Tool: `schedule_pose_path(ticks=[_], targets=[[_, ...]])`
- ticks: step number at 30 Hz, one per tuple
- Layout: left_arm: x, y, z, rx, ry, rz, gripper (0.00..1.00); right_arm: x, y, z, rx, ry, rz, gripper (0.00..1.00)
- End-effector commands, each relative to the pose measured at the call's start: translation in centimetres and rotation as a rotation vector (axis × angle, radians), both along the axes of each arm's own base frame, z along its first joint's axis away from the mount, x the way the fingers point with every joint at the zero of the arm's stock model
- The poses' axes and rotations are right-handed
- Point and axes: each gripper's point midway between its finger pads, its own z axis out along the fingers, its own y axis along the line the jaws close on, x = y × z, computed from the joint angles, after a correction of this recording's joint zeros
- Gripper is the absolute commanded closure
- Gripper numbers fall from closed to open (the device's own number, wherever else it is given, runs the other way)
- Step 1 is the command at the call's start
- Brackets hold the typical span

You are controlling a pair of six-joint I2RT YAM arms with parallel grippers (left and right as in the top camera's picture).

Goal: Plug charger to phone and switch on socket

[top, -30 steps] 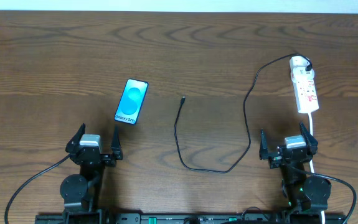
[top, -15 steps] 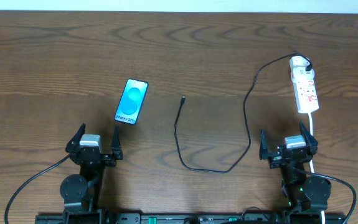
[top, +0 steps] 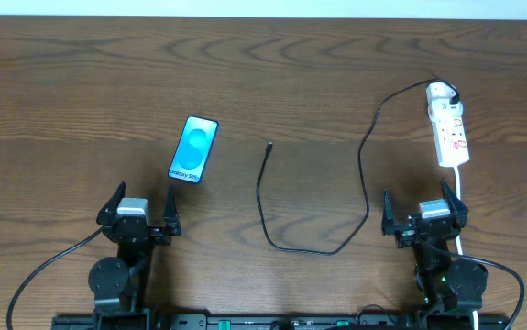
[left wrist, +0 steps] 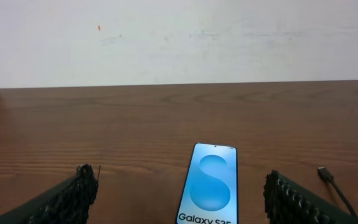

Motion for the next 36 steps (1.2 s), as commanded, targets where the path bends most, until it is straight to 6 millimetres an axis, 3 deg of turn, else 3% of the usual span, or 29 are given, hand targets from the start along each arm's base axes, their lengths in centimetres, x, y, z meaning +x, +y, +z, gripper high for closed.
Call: schedule_pose_path(ticks=[1, 36], targets=[[-0.14, -0.24, -1.42, 0.010, 0.049, -0.014, 0.13, 0.00, -0.01, -0.11, 0.012, 0.002, -0.002, 0.01], [-0.14, -0.30, -1.41, -0.013, 0.050, -0.015, 0.13, 0.00, -0.01, -0.11, 0.012, 0.002, -0.002, 0.01]])
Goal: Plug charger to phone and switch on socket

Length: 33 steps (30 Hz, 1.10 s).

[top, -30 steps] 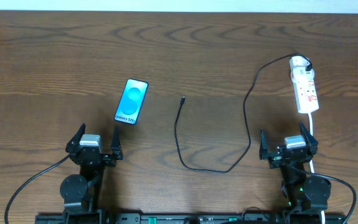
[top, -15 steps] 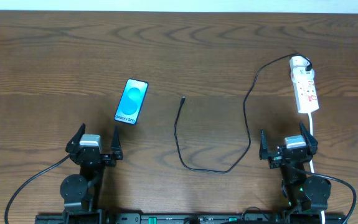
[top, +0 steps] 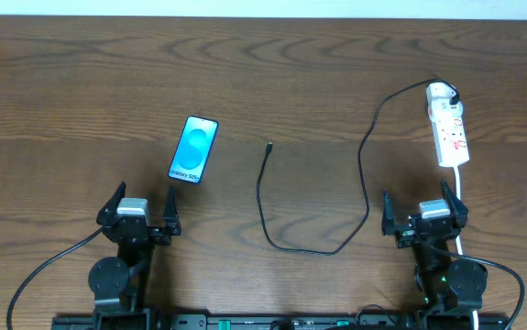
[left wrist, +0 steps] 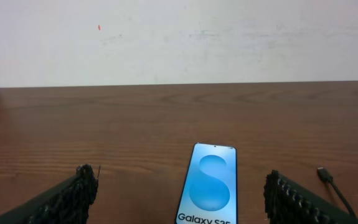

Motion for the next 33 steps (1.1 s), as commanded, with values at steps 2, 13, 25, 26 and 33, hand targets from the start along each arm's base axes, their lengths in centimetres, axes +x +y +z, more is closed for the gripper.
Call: schedule_pose_path(ticks=[2, 13, 25, 26, 33], targets=[[-0.1, -0.3, -1.4, -0.008, 0.050, -0.014, 0.13, 0.0, 0.0, -0.1, 0.012, 0.002, -0.003, 0.01], [0.0, -0.2, -1.6, -0.009, 0.067, -0.012, 0.12, 0.0, 0.0, -0.1, 0.012, 0.002, -0.002, 0.01], [0.2, -0.9, -0.3, -0.016, 0.095, -0.054, 0.13, 0.0, 0.0, -0.1, 0.012, 0.002, -0.003, 0.01], [0.3, -1.1, -0.2, -0.017, 0.101, -0.061, 0.12, 0.0, 0.0, -0.1, 0.012, 0.002, -0.002, 0.01], [1.2, -1.6, 2.5, 0.003, 0.128, -0.098, 0.13, 0.0, 0.0, -0.1, 0.012, 0.002, -0.002, 0.01]])
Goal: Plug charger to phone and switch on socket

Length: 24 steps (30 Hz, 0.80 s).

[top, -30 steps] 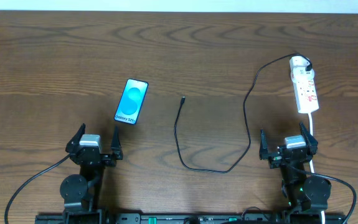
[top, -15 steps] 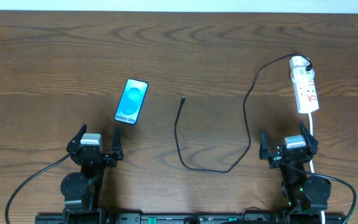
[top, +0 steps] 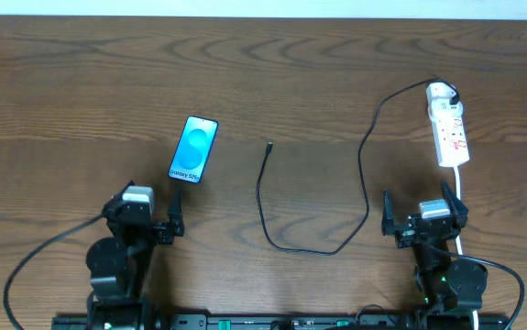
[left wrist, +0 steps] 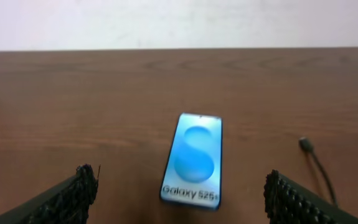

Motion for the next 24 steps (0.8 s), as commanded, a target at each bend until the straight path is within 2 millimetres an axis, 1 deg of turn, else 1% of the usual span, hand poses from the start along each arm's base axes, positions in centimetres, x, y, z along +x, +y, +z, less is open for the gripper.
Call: schedule_pose_path(ticks=[1, 7, 14, 15, 24], targets=[[0.6, -0.9, 3.4, 0.024, -0.038, -0.058, 0.13, 0.0, 0.0, -0.1, 0.012, 0.002, -0.003, 0.01], [2.4, -1.2, 5.9, 0.016, 0.000, -0.084, 0.12, 0.0, 0.0, -0.1, 0.012, 0.002, -0.002, 0.01], [4.9, -3.2, 7.9, -0.028, 0.058, -0.207, 0.13, 0.0, 0.0, -0.1, 0.012, 0.002, -0.002, 0.01], [5.6, -3.5, 8.2, -0.039, 0.089, -0.227, 0.13, 0.0, 0.0, -0.1, 0.012, 0.002, -0.002, 0.01], [9.1, -3.4, 8.7, -0.077, 0.302, -0.227, 0.13, 0.0, 0.0, -0.1, 0.012, 0.002, -0.003, 0.01]])
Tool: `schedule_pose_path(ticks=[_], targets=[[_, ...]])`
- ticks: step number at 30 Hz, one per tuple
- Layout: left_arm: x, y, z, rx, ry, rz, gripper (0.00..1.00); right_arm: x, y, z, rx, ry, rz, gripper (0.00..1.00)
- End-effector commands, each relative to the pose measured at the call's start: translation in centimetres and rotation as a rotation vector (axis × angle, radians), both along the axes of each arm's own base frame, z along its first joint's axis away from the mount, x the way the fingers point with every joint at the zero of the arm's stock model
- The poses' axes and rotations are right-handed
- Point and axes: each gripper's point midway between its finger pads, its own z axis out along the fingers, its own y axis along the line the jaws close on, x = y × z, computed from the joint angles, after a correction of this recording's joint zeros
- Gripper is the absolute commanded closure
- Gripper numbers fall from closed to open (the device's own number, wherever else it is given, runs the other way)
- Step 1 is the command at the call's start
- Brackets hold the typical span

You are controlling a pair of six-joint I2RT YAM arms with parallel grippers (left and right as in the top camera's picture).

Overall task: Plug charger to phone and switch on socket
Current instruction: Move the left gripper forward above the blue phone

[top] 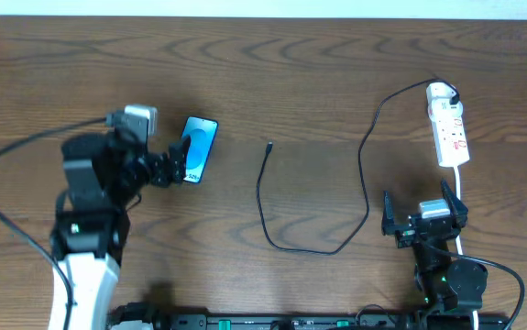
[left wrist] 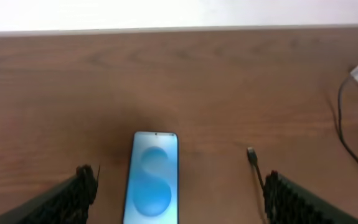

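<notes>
The phone (top: pixel 201 144), screen lit blue, lies flat left of the table's middle. My left gripper (top: pixel 175 164) hangs open over its near end. In the left wrist view the phone (left wrist: pixel 153 180) shows between the two black fingers (left wrist: pixel 73 200), and nothing is gripped. The black charger cable (top: pixel 265 197) loops across the middle; its free plug end (top: pixel 269 145) (left wrist: pixel 251 153) lies right of the phone. The cable runs to the white socket strip (top: pixel 448 128) at the far right. My right gripper (top: pixel 421 214) stands open near the front edge, below the strip.
The socket strip's white lead (top: pixel 462 197) runs down past the right arm. A white wall (left wrist: pixel 179 12) backs the table's far edge. Bare wood (top: pixel 272 64) lies behind the phone and cable.
My left arm has moved from its place near the front edge up and forward to the phone. Its open gripper now hangs over the phone's near end. The right arm, cable and phone are unmoved.
Both arms stood at the front edge with grippers open, the phone and cable lying ahead. The left arm then turned and tipped toward the phone, which showed fuller in its wrist view. Now its gripper is over the phone, still open.
</notes>
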Motion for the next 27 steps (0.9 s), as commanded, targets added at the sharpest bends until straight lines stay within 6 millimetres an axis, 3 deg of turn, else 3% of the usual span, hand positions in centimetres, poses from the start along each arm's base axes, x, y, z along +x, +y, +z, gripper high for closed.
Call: schedule_pose_path(ticks=[1, 20, 27], targets=[[1.7, -0.4, 2.2, -0.006, 0.021, -0.027, 0.12, 0.0, 0.0, -0.1, 0.012, 0.001, -0.003, 0.01], [7.7, -0.2, 5.8, -0.012, 0.232, -0.036, 0.13, 0.0, 0.0, -0.1, 0.012, 0.001, -0.002, 0.01], [8.6, -0.4, 5.5, 0.014, 0.372, -0.052, 0.13, 0.0, 0.0, -0.1, 0.012, 0.001, -0.002, 0.01]])
